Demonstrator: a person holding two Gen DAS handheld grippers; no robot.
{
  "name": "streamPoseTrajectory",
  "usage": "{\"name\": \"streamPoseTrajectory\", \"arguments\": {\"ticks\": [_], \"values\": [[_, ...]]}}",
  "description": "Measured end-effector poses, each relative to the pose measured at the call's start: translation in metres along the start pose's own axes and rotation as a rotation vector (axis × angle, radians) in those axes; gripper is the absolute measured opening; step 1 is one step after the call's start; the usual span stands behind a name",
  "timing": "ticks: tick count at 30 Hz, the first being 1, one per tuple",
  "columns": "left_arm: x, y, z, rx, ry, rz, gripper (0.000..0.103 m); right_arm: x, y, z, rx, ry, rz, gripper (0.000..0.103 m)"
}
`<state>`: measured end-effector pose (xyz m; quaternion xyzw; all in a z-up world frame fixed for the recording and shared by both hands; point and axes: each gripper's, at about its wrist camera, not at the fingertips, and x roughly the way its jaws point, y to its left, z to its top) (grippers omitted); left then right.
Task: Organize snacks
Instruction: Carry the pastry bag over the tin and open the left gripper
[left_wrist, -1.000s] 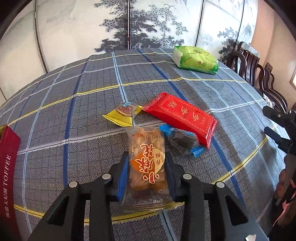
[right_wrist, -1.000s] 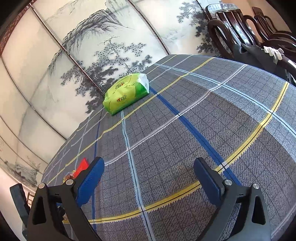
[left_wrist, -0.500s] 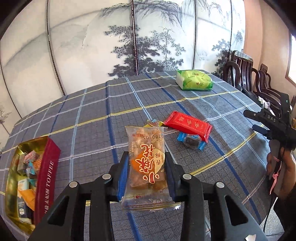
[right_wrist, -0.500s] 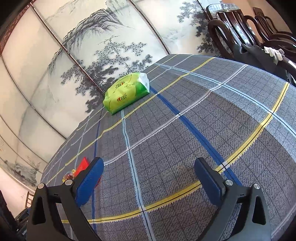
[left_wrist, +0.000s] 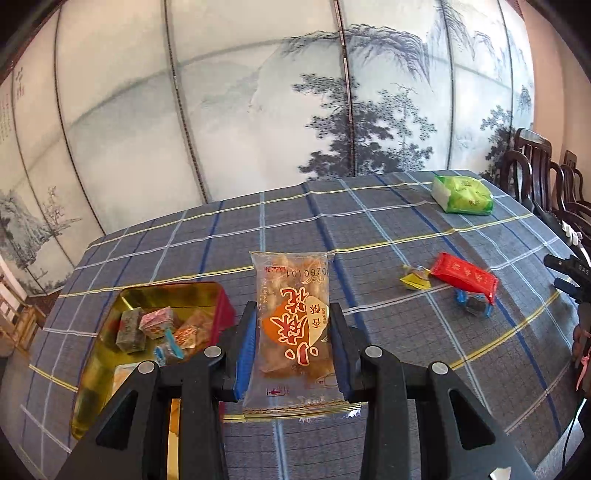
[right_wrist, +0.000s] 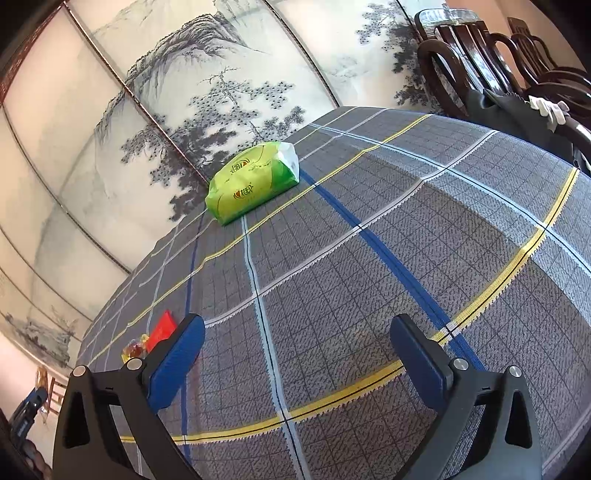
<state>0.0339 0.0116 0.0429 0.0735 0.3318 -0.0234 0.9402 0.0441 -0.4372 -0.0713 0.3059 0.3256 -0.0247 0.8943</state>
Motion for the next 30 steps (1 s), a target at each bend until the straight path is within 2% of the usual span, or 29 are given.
{"name": "streamPoseTrajectory", "arguments": {"ticks": [9,16,30], "values": [[0.012,0.063,-0.014,-0.081,0.035,0.11,0.032,0.0,0.0,0.0,-0.001,0.0,-0.003,0.101],[0.018,0.103,-0.038,-0.119,0.084,0.171,0.032,0.0,0.0,0.001,-0.001,0.0,-0.004,0.101],[0.026,0.142,-0.062,-0.172,0.126,0.219,0.032,0.0,0.0,0.002,-0.002,0.001,-0.006,0.101]]}}
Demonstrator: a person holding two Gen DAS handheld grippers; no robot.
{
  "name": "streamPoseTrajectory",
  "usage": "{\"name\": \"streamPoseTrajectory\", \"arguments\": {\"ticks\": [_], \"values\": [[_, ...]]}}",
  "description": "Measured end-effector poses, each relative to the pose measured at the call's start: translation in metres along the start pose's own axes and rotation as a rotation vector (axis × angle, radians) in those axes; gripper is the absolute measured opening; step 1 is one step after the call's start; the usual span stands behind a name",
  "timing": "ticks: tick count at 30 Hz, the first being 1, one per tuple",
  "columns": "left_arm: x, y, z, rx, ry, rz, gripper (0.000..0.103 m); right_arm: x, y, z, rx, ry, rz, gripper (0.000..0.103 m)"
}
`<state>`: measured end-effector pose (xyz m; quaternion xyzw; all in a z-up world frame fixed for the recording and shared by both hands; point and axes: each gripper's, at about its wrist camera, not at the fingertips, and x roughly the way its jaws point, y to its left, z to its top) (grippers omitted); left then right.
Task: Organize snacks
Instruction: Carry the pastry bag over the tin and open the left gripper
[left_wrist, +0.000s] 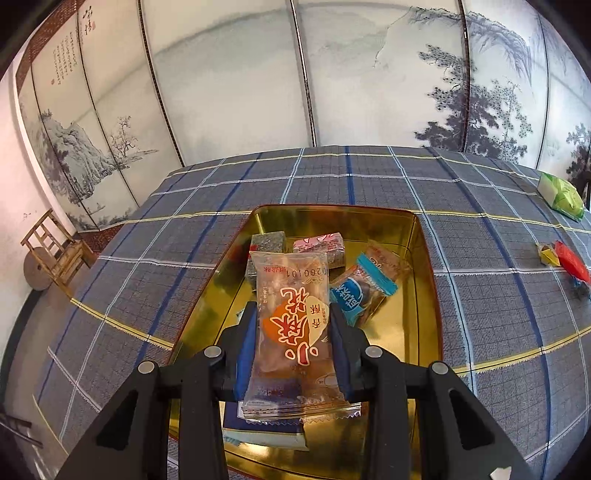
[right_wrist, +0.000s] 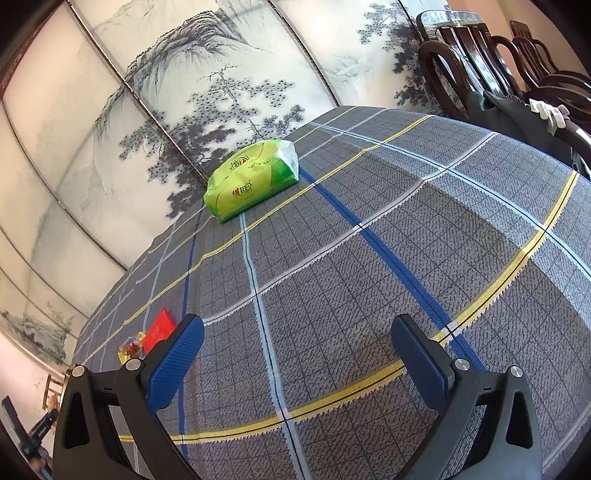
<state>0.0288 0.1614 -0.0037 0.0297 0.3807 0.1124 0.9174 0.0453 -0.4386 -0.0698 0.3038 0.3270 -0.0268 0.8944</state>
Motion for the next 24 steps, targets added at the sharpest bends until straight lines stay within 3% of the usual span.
{"name": "streamPoseTrajectory", "arguments": {"ticks": [14,24], "values": [[0.016,0.022,0.0,-0.019,0.053,-0.003,0.032,0.0,0.001,0.001,0.0,0.0,-0.002,0.101],[0.042,0.035,0.001,-0.085,0.14,-0.005,0.032,0.001,0.0,0.0,0.005,-0.003,0.002,0.102]]}}
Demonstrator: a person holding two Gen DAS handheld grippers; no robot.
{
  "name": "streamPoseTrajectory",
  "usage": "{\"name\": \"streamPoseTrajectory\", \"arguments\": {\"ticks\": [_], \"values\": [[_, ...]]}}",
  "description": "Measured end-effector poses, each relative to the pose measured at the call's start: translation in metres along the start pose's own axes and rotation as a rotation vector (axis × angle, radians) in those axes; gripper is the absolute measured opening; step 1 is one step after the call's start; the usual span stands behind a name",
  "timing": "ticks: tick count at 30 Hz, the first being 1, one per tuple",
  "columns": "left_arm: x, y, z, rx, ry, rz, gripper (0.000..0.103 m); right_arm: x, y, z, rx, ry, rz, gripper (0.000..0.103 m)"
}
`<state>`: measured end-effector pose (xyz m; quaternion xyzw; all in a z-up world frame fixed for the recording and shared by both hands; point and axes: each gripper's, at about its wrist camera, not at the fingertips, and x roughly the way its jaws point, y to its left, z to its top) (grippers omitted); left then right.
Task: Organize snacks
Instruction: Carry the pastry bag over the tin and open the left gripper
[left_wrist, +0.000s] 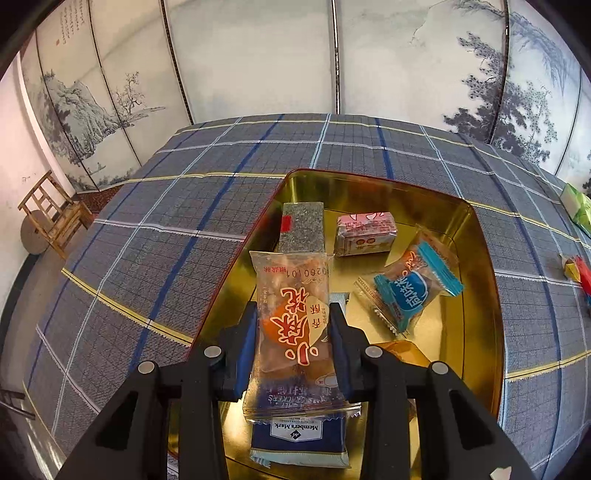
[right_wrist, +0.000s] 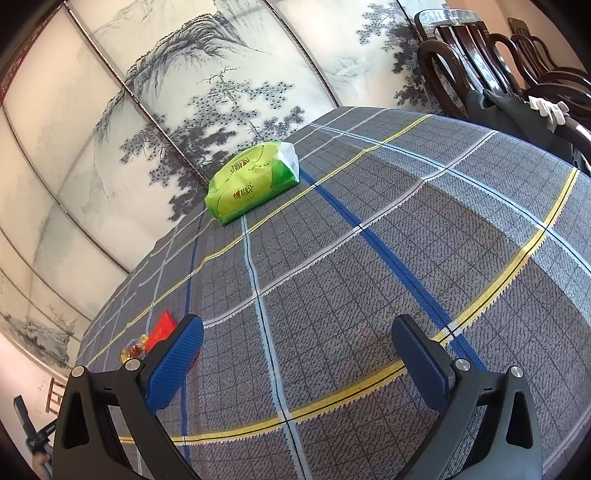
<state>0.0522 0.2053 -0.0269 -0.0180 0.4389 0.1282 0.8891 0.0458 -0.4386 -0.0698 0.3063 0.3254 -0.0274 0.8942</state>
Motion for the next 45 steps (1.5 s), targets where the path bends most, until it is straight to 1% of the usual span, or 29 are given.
{"name": "streamPoseTrajectory", "arguments": {"ticks": [3,9,17,23,28,31,34,38,40,41,42,45], "values": [[0.005,0.0,0.0,0.003,0.012,0.007,0.032,0.0,0.0,0.0,0.0,0.0,-0.001,0.102],[0.013,0.004,-0.001,-0.018,0.034,-0.005,0.032,0.0,0.001,0.001,-0.001,0.0,-0.002,0.102],[0.015,0.005,-0.002,-0.029,0.033,-0.013,0.033,0.0,0.001,0.001,-0.001,0.0,-0.003,0.102],[0.015,0.004,-0.005,-0.011,0.035,-0.025,0.033,0.001,0.0,0.0,-0.007,0.004,-0.008,0.102],[0.014,0.001,-0.008,0.01,0.023,-0.034,0.033,0.002,0.001,-0.001,-0.028,0.015,-0.033,0.103],[0.014,0.003,-0.008,0.004,0.021,-0.048,0.033,0.003,0.004,0.0,-0.047,0.023,-0.057,0.103],[0.015,0.009,-0.007,-0.023,0.029,-0.078,0.033,0.004,0.009,0.0,-0.079,0.038,-0.099,0.103],[0.015,0.01,-0.007,-0.023,0.027,-0.094,0.033,0.009,0.019,-0.001,-0.145,0.067,-0.176,0.103],[0.015,0.01,-0.007,-0.016,0.028,-0.101,0.033,0.012,0.027,-0.003,-0.191,0.097,-0.247,0.103],[0.015,0.009,-0.007,-0.013,0.027,-0.102,0.033,0.012,0.027,-0.003,-0.191,0.097,-0.247,0.103],[0.015,0.009,-0.007,-0.009,0.024,-0.105,0.033,0.011,0.039,-0.007,-0.228,0.112,-0.275,0.103],[0.015,0.007,-0.009,0.005,0.017,-0.105,0.034,0.001,0.069,-0.019,-0.322,0.077,-0.264,0.103]]}}
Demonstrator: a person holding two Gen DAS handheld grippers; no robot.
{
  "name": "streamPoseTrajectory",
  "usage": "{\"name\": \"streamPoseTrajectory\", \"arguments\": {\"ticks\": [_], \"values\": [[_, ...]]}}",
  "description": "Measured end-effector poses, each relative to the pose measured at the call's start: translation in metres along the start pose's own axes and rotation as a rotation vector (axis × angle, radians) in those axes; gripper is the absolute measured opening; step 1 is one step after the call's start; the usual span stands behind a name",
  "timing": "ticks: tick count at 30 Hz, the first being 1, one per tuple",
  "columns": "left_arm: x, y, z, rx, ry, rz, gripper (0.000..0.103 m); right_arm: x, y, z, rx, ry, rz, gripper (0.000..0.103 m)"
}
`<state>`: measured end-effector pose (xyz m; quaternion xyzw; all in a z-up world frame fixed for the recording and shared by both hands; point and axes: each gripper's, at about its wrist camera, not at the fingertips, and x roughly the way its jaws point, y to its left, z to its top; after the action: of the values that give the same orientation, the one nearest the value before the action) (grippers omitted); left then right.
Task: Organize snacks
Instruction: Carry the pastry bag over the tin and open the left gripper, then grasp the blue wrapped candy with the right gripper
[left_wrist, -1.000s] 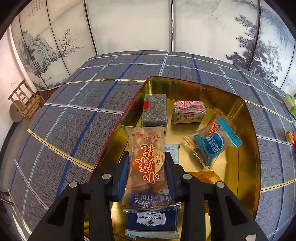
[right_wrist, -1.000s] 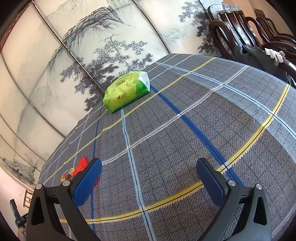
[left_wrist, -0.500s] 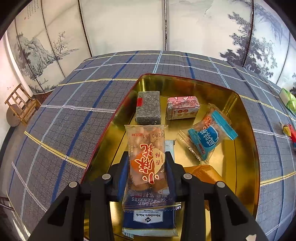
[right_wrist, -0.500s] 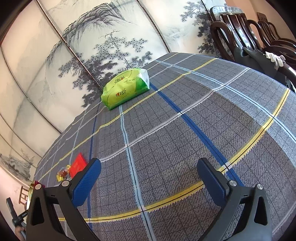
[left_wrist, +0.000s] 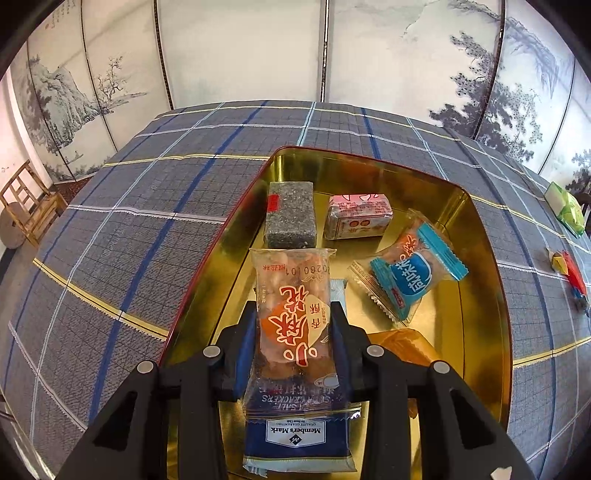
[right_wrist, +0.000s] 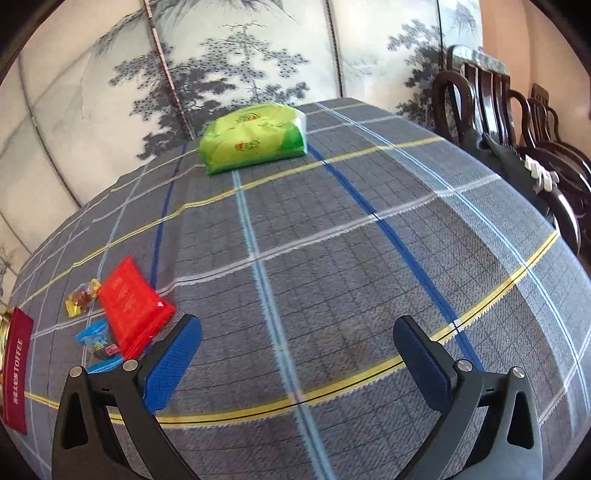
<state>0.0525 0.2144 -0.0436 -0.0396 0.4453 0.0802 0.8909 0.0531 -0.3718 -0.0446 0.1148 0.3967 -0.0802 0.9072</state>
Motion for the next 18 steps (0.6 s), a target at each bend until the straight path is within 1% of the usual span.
{"name": "streamPoseTrajectory", "arguments": {"ticks": [1,2,3,4,5,6,8,10,12,14,16,17,18], "values": [[0.0,-0.003,0.0,0.018,0.0,0.012,0.036,-0.005,0.013,-0.001,-0.045,-0.01,0.013,0.103],[-0.001,-0.005,-0.001,0.03,0.002,0.022,0.047,-0.008,0.027,-0.002,-0.09,-0.015,0.022,0.103],[-0.001,-0.008,-0.001,0.034,0.005,0.017,0.063,-0.011,0.041,-0.004,-0.139,-0.017,0.028,0.103],[-0.003,-0.009,-0.002,0.03,0.001,0.002,0.065,-0.011,0.041,-0.004,-0.139,-0.017,0.028,0.103],[-0.007,-0.009,-0.004,0.025,-0.016,-0.022,0.073,-0.013,0.07,-0.01,-0.234,-0.006,0.048,0.103],[-0.011,-0.01,-0.005,0.025,-0.033,-0.035,0.083,-0.012,0.082,-0.014,-0.278,0.003,0.058,0.103],[-0.019,-0.012,-0.009,0.036,-0.073,-0.018,0.089,-0.009,0.108,-0.021,-0.343,0.018,0.073,0.103],[-0.03,-0.014,-0.013,0.052,-0.116,-0.001,0.089,-0.007,0.126,-0.031,-0.402,0.024,0.087,0.103],[-0.042,-0.012,-0.019,0.054,-0.156,-0.003,0.089,-0.006,0.145,-0.038,-0.446,0.018,0.098,0.103],[-0.057,-0.009,-0.025,0.043,-0.201,-0.007,0.089,-0.006,0.159,-0.042,-0.462,0.015,0.127,0.103],[-0.072,-0.004,-0.035,0.014,-0.235,-0.028,0.092,-0.008,0.164,-0.045,-0.447,0.014,0.172,0.1],[-0.077,-0.001,-0.041,-0.007,-0.242,-0.045,0.094,-0.006,0.17,-0.045,-0.437,0.018,0.191,0.099],[-0.08,0.001,-0.047,-0.023,-0.24,-0.059,0.094,-0.005,0.173,-0.045,-0.43,0.023,0.196,0.092]]}}
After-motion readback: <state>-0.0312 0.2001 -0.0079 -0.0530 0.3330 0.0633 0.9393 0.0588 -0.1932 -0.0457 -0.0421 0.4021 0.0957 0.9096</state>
